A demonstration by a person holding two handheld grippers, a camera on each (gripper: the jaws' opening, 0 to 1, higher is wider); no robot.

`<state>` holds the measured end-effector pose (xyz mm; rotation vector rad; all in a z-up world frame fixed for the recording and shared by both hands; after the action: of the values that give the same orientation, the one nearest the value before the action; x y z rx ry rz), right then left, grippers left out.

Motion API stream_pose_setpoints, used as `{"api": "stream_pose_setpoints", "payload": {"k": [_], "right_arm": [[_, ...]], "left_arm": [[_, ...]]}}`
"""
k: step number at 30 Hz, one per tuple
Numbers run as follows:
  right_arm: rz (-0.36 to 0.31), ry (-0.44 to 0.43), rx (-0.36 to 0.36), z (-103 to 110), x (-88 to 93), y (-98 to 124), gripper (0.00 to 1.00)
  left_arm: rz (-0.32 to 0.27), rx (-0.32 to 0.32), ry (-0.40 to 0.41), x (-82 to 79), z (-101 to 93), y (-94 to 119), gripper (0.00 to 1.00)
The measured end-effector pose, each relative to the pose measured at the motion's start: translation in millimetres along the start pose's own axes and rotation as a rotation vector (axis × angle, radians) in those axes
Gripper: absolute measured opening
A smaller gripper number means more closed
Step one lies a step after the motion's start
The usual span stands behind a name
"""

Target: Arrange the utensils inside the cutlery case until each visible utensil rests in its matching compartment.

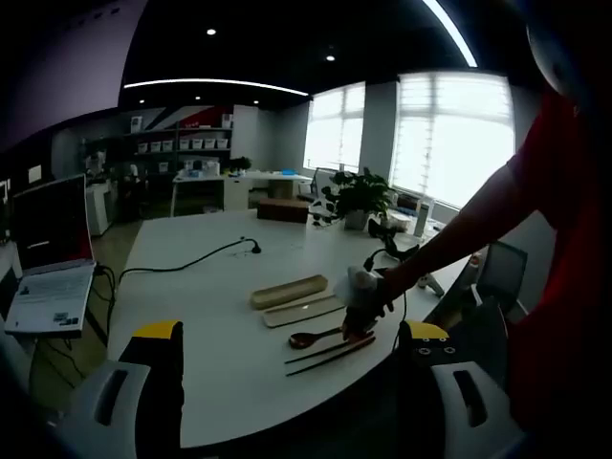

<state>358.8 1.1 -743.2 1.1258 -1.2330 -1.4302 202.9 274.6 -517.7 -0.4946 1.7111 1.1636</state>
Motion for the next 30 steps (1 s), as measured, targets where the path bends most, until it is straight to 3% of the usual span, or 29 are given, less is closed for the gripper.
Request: {"api": "stream_pose_setpoints", "payload": {"k": [30], "right_arm": [[0.094,0.040,0.033,-1.1,-2.8,-8.3,0.01]], "left_arm": [[0.012,-0.001,0.000,4.1,0.3,-4.7,0.95]]}}
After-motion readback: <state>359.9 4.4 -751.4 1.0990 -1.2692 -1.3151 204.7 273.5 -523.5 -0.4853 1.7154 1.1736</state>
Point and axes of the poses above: the point that each gripper's makers call its tool centre point, and the gripper's own axes: y roughly backward along the fingers, z roughly to its left, x roughly out of its underside, the point moved 8 cm from there along y, roughly backward along the fingers, and after that the axes turned 7 degrees about z, right-handed, at the moved point
